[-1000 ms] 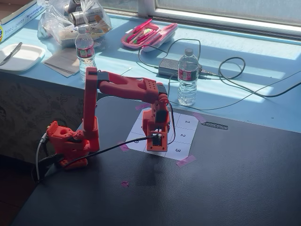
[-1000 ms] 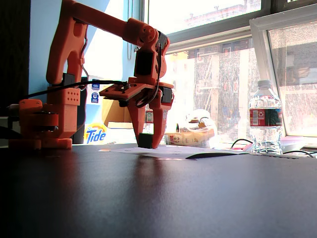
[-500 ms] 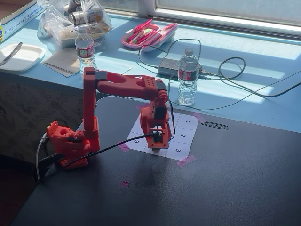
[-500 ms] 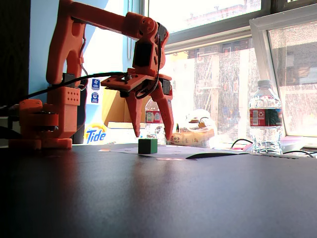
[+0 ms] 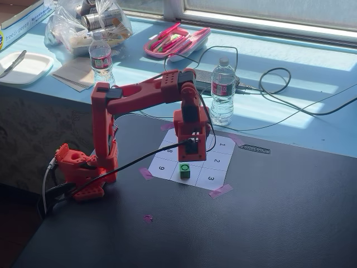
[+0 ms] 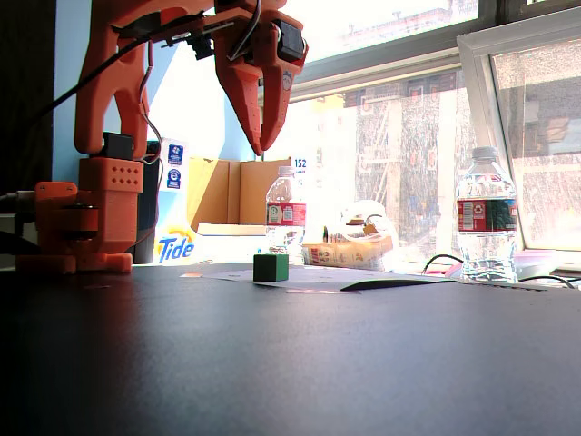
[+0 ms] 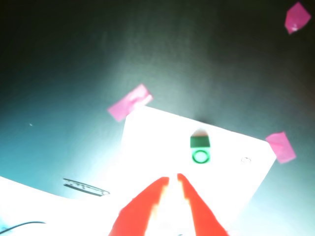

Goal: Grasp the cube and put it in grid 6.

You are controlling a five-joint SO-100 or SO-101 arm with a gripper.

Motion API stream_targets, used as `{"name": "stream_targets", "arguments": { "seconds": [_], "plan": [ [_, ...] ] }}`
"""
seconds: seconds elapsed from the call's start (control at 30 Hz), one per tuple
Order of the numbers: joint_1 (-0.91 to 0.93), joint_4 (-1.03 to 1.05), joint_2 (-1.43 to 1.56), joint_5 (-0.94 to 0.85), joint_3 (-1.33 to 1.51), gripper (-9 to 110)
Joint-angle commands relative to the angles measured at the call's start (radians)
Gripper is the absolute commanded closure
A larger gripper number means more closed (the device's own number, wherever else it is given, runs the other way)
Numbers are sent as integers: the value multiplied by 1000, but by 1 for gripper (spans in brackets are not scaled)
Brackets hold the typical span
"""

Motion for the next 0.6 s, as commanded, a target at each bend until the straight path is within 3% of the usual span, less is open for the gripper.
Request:
{"name": "stream_targets", "arguments": {
  "seconds": [0.0,0.27,0.57],
  "plan": [
    [83,-81,112,-55,66,101],
    [256,-442,469,-166,588,101],
    [258,-684,844,-181,1127,101]
  ]
}}
